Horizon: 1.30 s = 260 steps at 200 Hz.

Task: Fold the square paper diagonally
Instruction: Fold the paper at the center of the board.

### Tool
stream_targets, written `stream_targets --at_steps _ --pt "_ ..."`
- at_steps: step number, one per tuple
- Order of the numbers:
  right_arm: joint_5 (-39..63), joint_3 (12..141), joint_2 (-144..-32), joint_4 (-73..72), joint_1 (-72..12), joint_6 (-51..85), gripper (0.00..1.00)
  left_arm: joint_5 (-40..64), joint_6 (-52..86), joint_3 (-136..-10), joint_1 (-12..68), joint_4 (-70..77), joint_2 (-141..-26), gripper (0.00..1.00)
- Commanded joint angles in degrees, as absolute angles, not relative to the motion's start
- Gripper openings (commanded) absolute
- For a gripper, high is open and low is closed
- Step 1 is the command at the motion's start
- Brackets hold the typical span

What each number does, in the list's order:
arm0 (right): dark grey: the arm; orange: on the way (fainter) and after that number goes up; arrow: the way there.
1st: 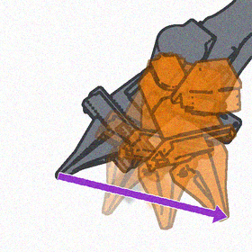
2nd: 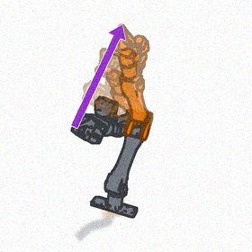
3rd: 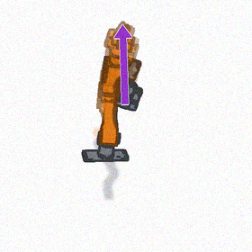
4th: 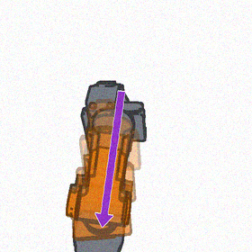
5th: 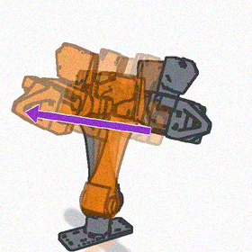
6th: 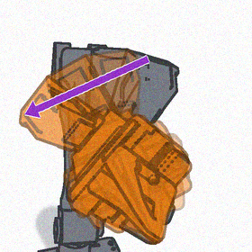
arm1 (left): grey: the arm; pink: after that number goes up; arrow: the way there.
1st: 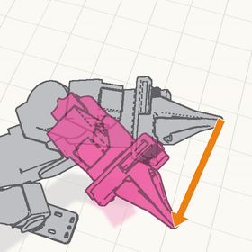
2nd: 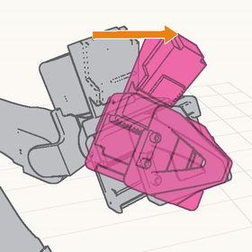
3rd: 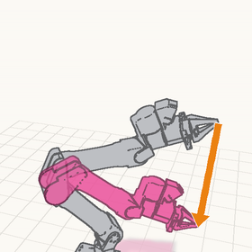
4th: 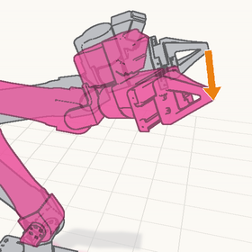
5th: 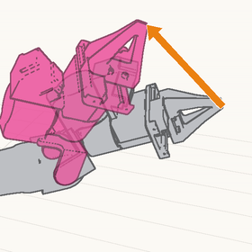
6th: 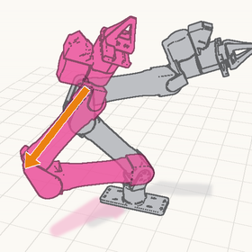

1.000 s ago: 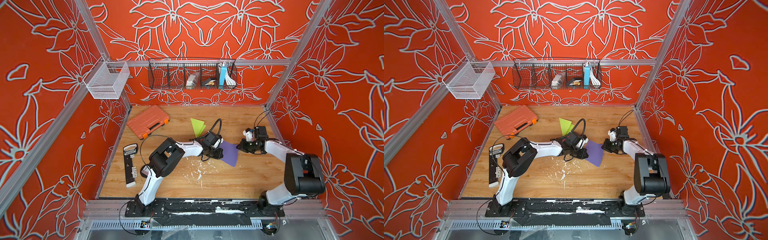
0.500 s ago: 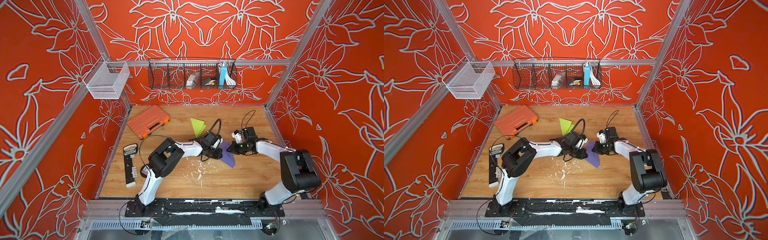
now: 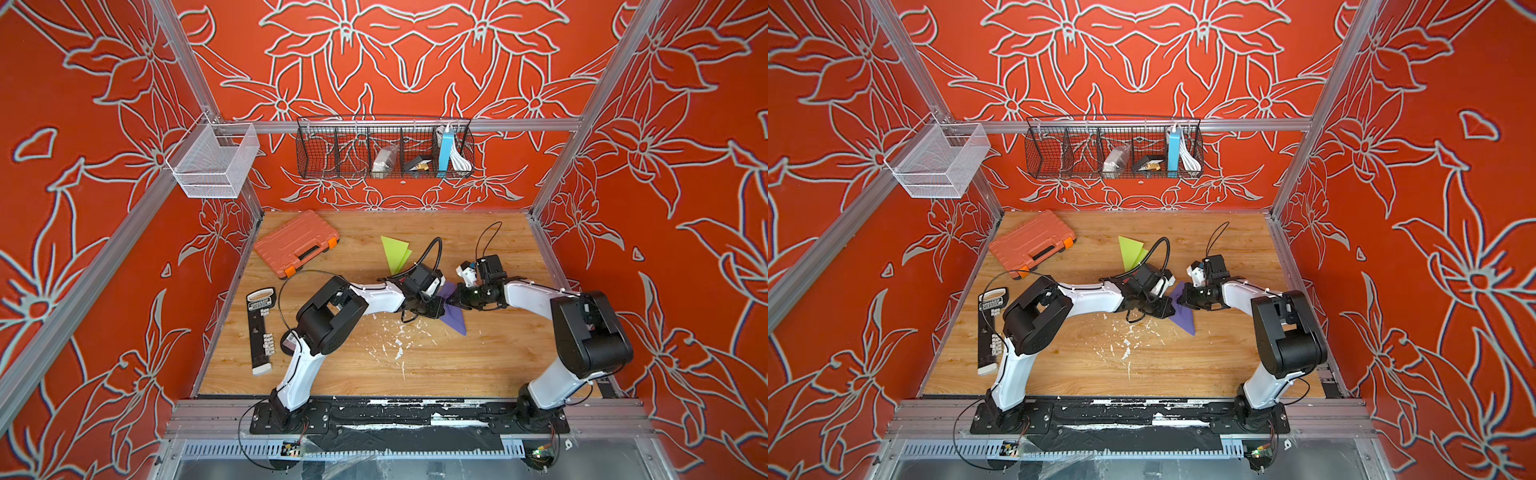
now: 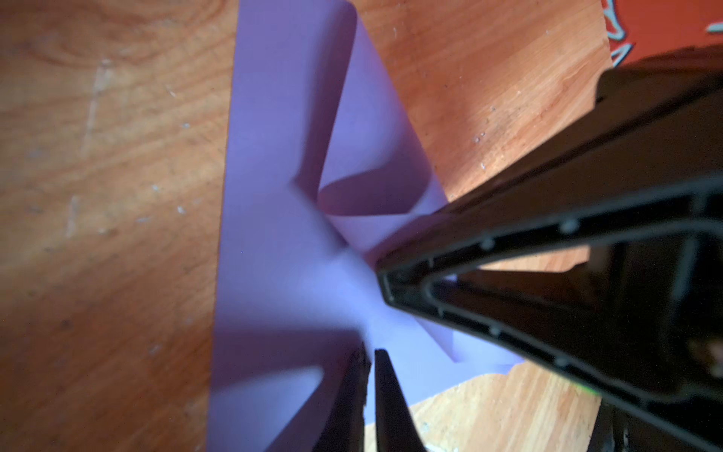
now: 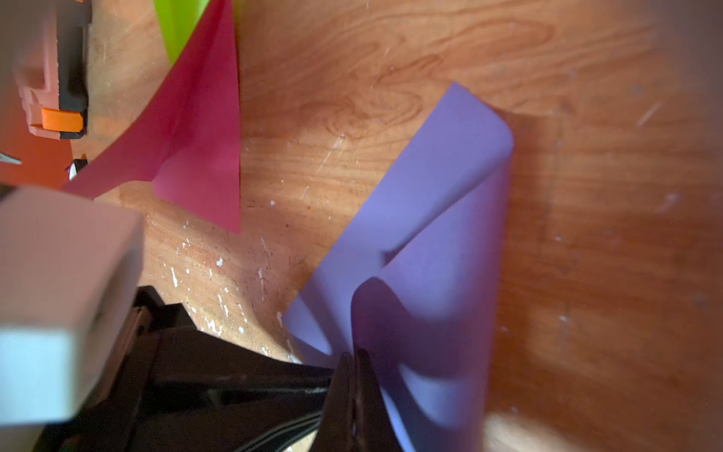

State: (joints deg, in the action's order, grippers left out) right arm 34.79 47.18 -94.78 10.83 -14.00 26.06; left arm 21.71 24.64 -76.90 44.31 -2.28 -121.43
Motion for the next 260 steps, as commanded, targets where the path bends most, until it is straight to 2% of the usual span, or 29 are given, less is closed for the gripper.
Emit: stream_targets --at_steps 1,93,160,178,260 --pt "33.68 47.92 -95.78 10.11 -14.63 26.72 0.01 18.98 23.75 -74.8 43.68 -7.26 -121.47 0.12" --pt "27.78 48.01 -97.74 12.92 -15.47 25.66 0.03 18.38 23.75 -73.74 43.6 -7.16 -118.67 0.14" --pt "25.93 48.25 -96.66 14.99 -16.36 25.23 0.04 16.45 24.07 -71.73 43.27 -6.02 -115.53 0.21" --pt "25.67 48.5 -96.32 15.46 -16.35 25.09 0.04 14.41 24.54 -70.96 42.28 -6.47 -114.63 0.2" --pt "27.93 48.17 -93.68 14.46 -16.61 25.63 0.04 17.87 24.56 -72.4 40.47 -6.57 -118.86 0.17"
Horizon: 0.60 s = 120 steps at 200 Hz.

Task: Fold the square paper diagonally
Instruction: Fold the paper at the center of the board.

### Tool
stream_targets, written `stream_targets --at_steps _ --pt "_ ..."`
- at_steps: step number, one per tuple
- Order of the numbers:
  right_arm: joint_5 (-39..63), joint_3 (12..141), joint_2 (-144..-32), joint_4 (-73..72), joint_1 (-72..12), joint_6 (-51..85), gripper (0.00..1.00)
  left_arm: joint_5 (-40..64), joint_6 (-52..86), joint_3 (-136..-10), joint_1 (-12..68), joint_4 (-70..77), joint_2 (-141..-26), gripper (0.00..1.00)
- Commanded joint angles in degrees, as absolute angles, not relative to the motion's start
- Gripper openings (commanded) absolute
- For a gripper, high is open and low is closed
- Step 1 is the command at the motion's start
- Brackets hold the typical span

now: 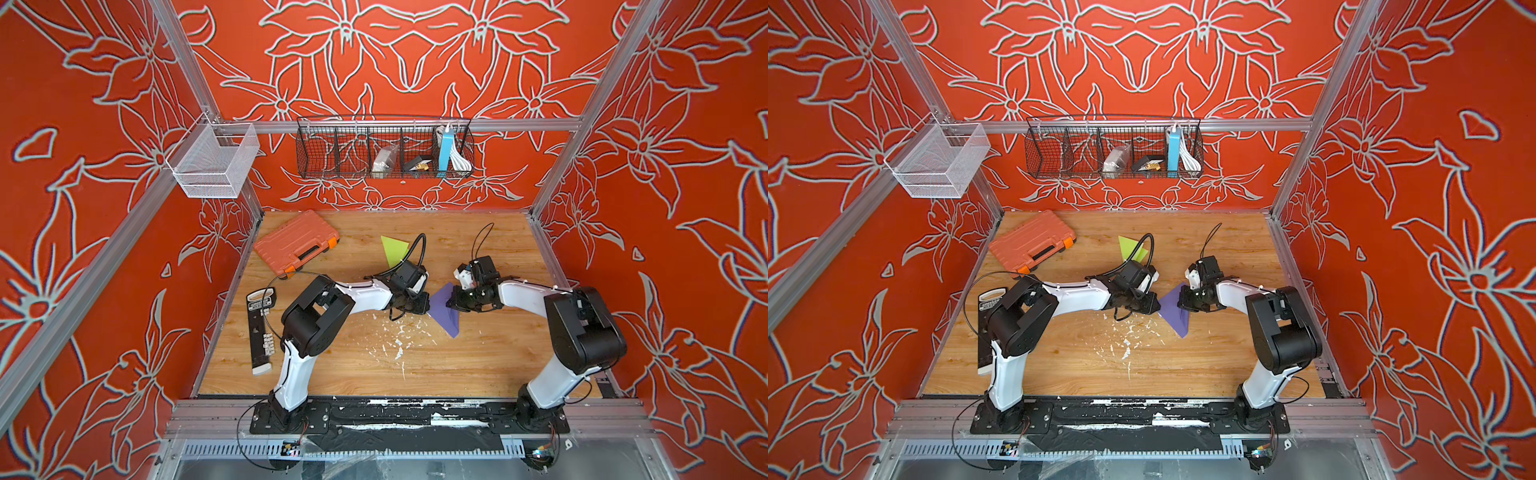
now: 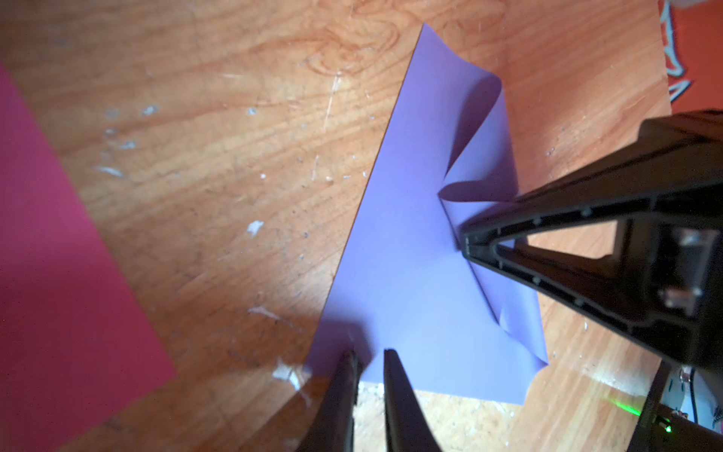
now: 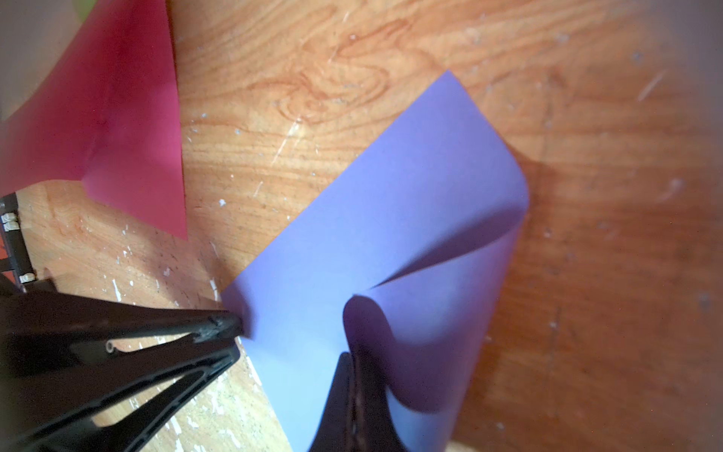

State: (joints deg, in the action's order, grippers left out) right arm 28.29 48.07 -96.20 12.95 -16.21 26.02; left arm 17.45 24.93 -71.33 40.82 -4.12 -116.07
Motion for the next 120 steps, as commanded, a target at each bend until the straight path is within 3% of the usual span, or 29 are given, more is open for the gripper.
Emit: stream_targets --at_steps 1,51,120 --pt "28.03 48.16 -93.6 14.39 -16.66 25.69 0.04 17.95 24.54 -72.45 40.49 -6.62 -118.89 0.16" --pt "31.61 48.03 -90.11 10.56 -16.79 29.65 0.04 19.16 24.8 -73.21 40.7 -6.49 -120.74 0.15" --pt "32.83 47.81 -93.88 6.93 -17.77 31.82 0.05 19.44 25.03 -73.21 40.95 -6.15 -120.96 0.15"
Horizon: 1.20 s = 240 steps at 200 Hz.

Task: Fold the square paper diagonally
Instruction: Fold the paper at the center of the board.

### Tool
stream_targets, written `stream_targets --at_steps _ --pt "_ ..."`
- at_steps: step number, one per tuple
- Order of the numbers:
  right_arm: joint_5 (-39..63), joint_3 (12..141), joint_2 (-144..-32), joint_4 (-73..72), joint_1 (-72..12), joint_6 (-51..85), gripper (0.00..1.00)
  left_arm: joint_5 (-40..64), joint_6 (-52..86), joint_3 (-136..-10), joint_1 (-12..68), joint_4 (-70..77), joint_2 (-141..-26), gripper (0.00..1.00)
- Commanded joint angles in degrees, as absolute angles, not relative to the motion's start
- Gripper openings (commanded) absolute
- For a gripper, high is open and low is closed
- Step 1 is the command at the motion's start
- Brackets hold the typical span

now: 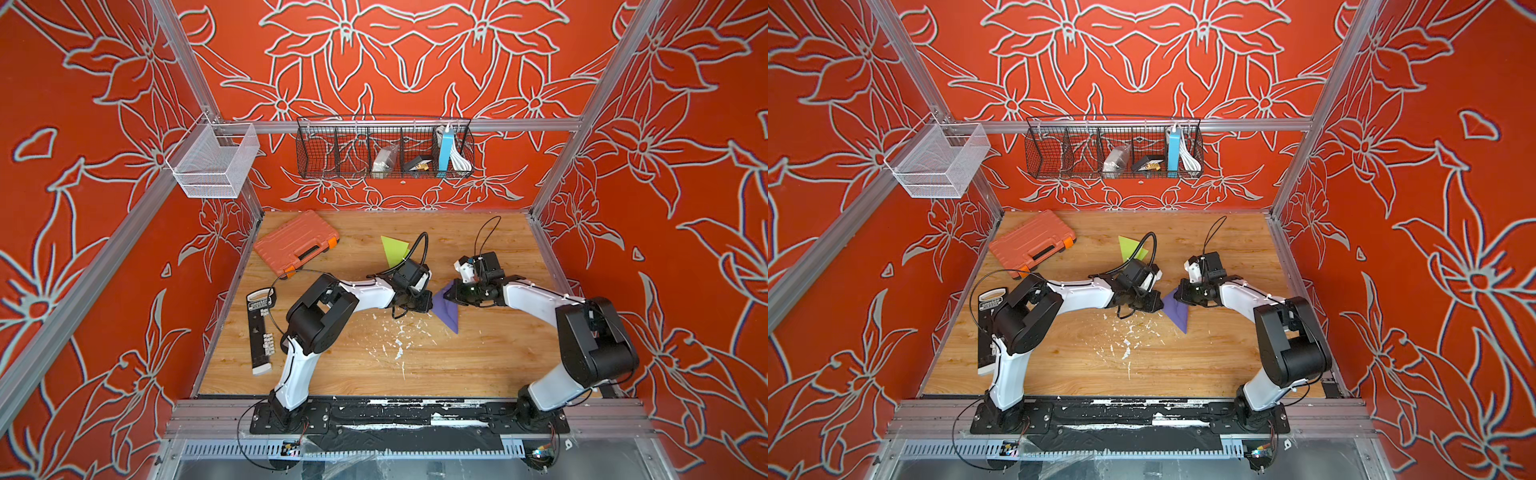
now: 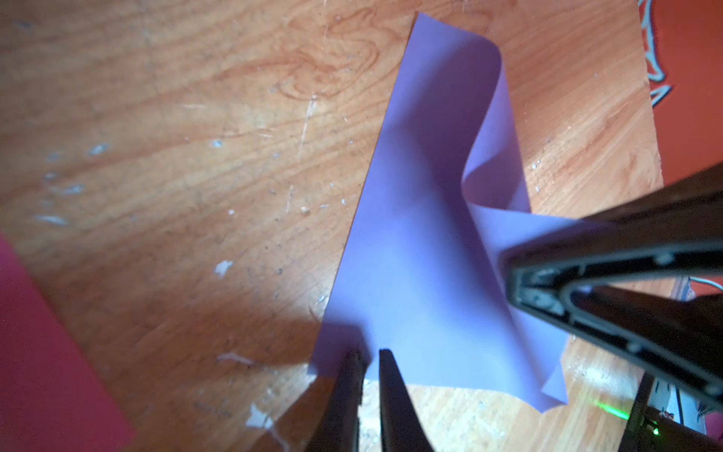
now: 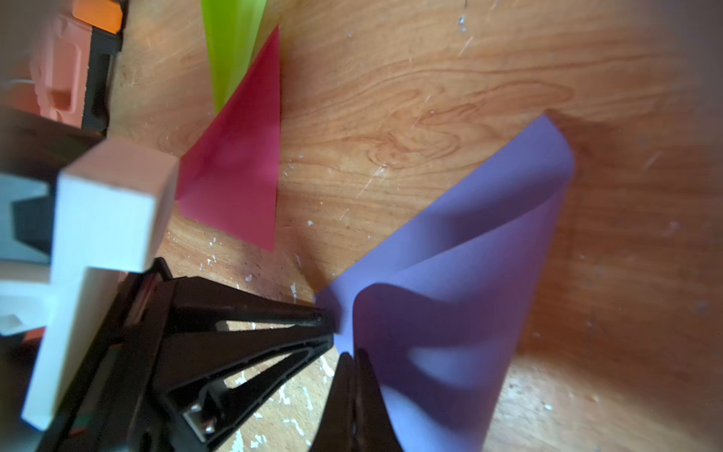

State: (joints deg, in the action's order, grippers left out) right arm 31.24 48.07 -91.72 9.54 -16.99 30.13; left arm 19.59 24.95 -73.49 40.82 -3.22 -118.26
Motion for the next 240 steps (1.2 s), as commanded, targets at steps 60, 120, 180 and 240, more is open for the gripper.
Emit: stream_targets --at_steps 60,120,180,240 --pt "32.46 49.26 -98.74 4.83 -19.42 32.39 0.06 19.16 24.87 -73.31 41.07 -6.24 -120.95 0.14" --pt "31.14 50.46 -100.49 5.27 -20.3 31.86 0.06 19.09 24.74 -73.4 41.04 -6.36 -120.94 0.14" --pt "28.86 50.8 -99.67 5.62 -20.83 31.75 0.07 19.26 24.74 -73.39 41.05 -6.42 -120.98 0.13" --pt "28.39 50.9 -101.51 4.2 -20.96 32.25 0.08 19.34 24.7 -73.39 41.1 -6.42 -120.94 0.13"
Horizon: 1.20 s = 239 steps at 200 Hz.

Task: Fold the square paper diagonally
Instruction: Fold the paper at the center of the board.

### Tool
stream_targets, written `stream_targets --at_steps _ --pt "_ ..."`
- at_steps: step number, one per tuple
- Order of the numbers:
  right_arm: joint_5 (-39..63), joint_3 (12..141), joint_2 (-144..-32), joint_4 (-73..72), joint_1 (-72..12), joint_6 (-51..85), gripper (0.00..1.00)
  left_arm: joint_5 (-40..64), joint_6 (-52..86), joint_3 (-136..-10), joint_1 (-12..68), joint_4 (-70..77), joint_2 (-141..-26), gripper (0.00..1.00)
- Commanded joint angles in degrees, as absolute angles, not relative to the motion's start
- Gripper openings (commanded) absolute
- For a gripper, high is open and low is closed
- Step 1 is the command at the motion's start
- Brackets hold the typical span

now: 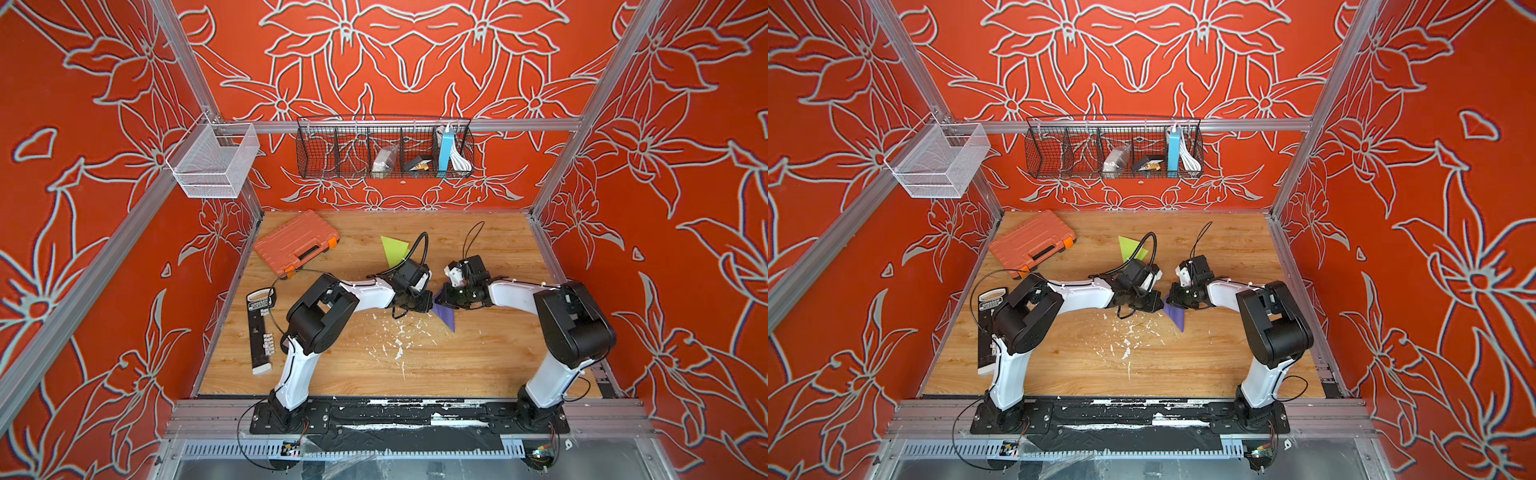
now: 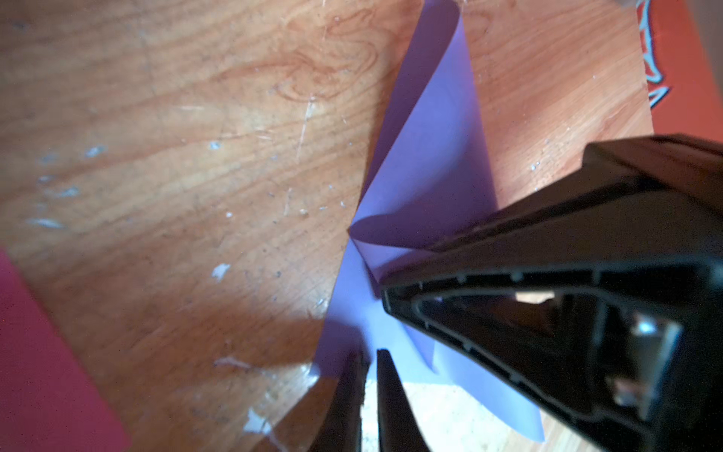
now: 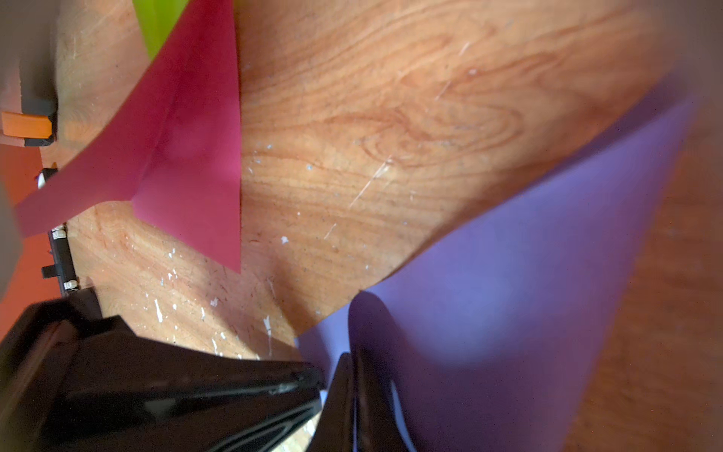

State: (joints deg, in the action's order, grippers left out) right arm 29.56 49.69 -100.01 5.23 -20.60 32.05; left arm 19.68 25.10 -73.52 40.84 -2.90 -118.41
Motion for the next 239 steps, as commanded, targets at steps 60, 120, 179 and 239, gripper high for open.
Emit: stream_targets --at_steps 60,120,179,239 --pt "28.21 50.78 -101.87 4.84 -21.36 32.17 0.16 19.29 24.75 -73.33 41.09 -6.42 -120.69 0.13" --pt "27.97 50.08 -100.88 6.61 -21.73 32.34 0.4 15.38 25.27 -72.44 40.86 -8.61 -118.4 0.11" --pt "27.16 49.92 -99.94 9.07 -21.9 31.65 0.27 8.13 26.3 -69.21 40.25 -9.57 -112.29 0.04" --pt "26.14 49.78 -100.28 10.61 -22.06 31.11 0.06 15.48 26.46 -70.61 40.34 -7.41 -113.07 0.09"
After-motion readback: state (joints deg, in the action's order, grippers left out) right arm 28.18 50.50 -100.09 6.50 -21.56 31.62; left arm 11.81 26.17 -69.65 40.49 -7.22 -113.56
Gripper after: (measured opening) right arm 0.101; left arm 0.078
